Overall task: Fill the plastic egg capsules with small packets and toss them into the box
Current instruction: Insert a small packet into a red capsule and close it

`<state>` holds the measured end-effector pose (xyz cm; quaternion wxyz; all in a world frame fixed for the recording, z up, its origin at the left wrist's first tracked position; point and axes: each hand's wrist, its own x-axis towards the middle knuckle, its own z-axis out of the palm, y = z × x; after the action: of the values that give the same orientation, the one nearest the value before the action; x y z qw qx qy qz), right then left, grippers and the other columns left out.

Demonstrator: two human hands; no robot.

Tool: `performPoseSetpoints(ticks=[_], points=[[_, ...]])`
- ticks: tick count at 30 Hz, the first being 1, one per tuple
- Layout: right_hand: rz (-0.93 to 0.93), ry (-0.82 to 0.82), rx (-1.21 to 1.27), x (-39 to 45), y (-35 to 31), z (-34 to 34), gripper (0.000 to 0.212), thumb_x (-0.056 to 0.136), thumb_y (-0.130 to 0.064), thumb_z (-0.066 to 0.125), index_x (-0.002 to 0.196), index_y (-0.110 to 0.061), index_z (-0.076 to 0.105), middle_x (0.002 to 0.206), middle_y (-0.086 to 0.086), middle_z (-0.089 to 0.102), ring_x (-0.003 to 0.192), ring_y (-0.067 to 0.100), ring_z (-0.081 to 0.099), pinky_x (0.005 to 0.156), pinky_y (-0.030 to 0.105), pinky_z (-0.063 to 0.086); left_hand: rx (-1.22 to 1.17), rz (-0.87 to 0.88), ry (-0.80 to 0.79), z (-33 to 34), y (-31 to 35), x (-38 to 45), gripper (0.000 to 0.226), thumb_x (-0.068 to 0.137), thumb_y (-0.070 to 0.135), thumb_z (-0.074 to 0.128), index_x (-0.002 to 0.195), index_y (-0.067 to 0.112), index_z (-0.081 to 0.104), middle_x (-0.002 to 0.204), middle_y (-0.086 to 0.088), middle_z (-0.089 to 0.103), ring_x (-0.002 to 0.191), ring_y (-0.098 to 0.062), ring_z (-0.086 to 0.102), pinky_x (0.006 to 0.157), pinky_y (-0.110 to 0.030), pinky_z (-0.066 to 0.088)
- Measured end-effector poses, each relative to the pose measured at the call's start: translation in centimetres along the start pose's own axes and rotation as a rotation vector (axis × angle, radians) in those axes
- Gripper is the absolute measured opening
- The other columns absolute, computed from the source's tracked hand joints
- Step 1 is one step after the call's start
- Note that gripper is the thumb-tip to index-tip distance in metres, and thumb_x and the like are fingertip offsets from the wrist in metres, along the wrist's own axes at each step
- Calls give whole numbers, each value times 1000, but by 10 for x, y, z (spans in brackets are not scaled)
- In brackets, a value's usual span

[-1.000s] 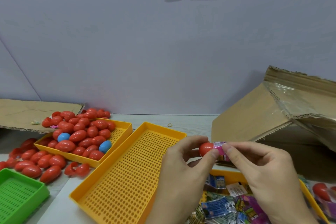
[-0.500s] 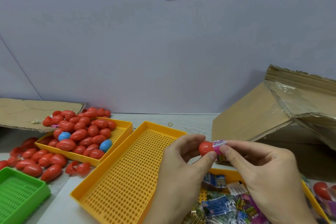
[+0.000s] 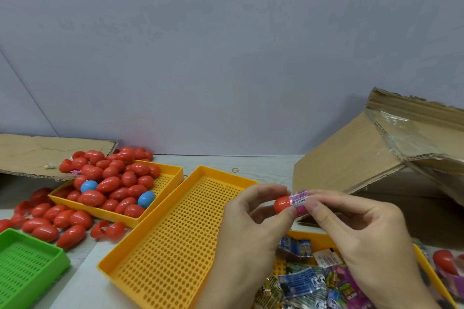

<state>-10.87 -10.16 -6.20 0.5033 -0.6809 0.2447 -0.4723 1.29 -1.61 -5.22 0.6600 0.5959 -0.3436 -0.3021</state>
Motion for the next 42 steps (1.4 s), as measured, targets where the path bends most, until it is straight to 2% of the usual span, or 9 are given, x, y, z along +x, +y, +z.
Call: performPoseSetpoints(ticks=[6,11,13,17,20,26,33,38,42], points=[[-2,45,32,2,-2,1,12,68,-27,70,77,-28,79,79,-2,73,71,11,70,59,15,55,39,55,-5,1,0,1,24,81,2,76,96,20,73,98,5,75,92,-12,71,74,-24,58],[29,-14,-9,2,0,2,20,68,-43,68,82,-33,78,83,0,70,78,17,67,67,34,57,91,107,-43,3,-1,1,24,81,-1,76,93,20,73,95,6,74,93,-11,70,69,-17,55],[37,-31,-2,2,1,2,21,68,-44,68,82,-33,78,83,0,72,78,15,67,68,29,57,121,122,-50,4,-1,1,25,80,-2,76,92,20,72,94,7,73,93,-10,69,68,-14,54],[97,9,98,3,0,2,16,67,-37,67,78,-38,78,67,-7,71,63,1,65,55,10,49,163,127,-36,4,-1,1,24,80,5,79,93,24,72,95,11,73,94,-6,69,70,-15,54],[145,10,162,3,-2,2,16,66,-36,66,77,-41,78,56,-9,65,53,-3,60,50,8,46,190,126,-17,4,-1,1,23,80,11,81,94,26,71,96,14,73,93,-5,69,75,-20,57],[124,-43,116,3,-2,2,18,69,-35,65,82,-38,78,63,-9,68,60,-5,61,54,7,46,199,134,-9,3,0,1,25,78,7,82,94,23,72,95,11,74,94,-6,69,72,-16,55],[111,-57,85,4,3,1,20,68,-34,66,78,-24,80,83,0,73,80,8,69,68,16,55,198,139,-16,4,2,0,24,75,6,83,91,21,72,91,6,74,93,-7,68,68,-13,53],[74,-63,19,4,5,1,17,70,-32,67,77,-24,80,83,-1,74,80,7,69,67,13,53,236,169,-13,4,-1,0,23,77,8,83,88,25,74,89,10,73,93,-7,68,69,-13,53],[52,-70,-27,3,5,2,18,70,-38,67,84,-35,78,85,0,72,83,17,69,73,32,57,248,191,-6,6,-2,1,18,80,10,80,84,27,75,86,9,74,92,-10,68,69,-14,53]])
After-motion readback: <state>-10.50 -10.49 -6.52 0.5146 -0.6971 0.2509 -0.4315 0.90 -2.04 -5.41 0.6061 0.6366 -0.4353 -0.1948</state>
